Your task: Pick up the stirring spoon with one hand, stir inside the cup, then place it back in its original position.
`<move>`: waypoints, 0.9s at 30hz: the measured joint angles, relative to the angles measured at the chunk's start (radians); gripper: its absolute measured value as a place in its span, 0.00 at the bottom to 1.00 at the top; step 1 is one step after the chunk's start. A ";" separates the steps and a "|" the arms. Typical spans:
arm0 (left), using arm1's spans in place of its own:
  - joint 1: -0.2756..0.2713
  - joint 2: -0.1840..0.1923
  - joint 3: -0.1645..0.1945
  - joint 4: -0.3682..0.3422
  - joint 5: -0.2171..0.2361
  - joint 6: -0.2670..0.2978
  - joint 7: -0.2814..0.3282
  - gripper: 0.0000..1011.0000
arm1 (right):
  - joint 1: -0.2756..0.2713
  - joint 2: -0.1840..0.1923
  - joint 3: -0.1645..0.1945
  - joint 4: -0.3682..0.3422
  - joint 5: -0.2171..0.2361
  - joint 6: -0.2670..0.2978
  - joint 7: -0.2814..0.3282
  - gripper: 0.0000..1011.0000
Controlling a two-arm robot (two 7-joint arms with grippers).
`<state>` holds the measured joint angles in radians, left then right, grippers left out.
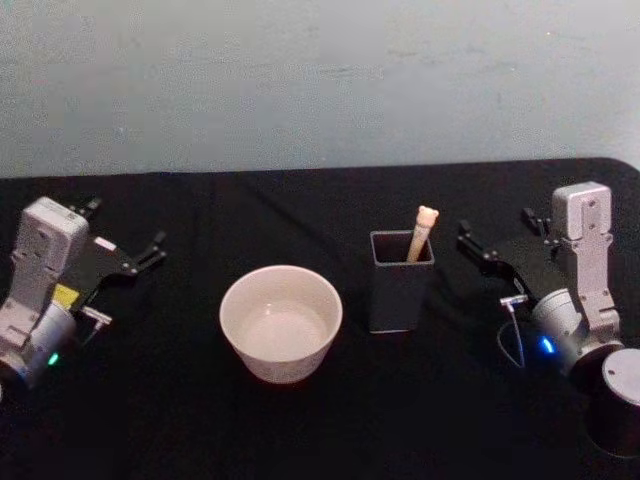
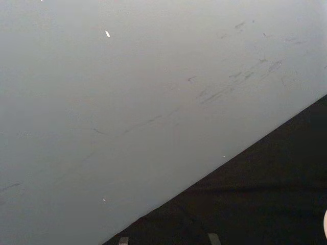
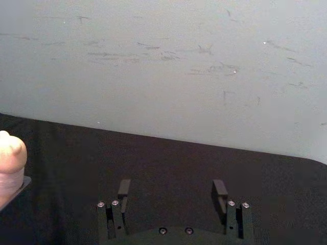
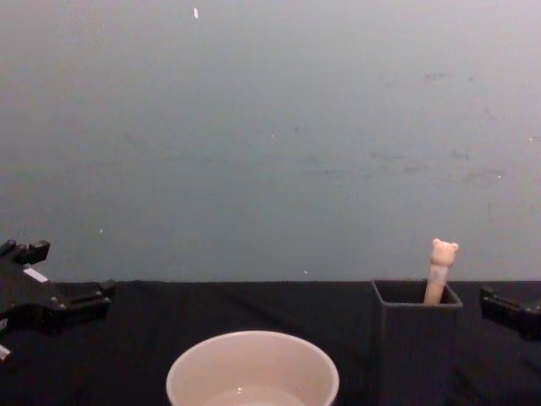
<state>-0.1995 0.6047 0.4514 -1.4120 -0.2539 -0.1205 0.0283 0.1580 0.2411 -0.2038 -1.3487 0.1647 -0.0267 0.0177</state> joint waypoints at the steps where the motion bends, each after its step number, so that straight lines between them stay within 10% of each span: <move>1: 0.000 0.000 0.000 0.000 0.000 0.000 0.000 0.99 | 0.000 0.000 0.000 0.000 0.000 0.000 0.000 0.99; 27: 0.000 0.000 0.000 0.000 0.000 0.000 0.000 0.99 | 0.000 0.001 -0.001 -0.002 0.001 -0.002 -0.001 0.99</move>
<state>-0.1995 0.6047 0.4514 -1.4120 -0.2539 -0.1205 0.0283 0.1580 0.2424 -0.2048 -1.3510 0.1655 -0.0285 0.0162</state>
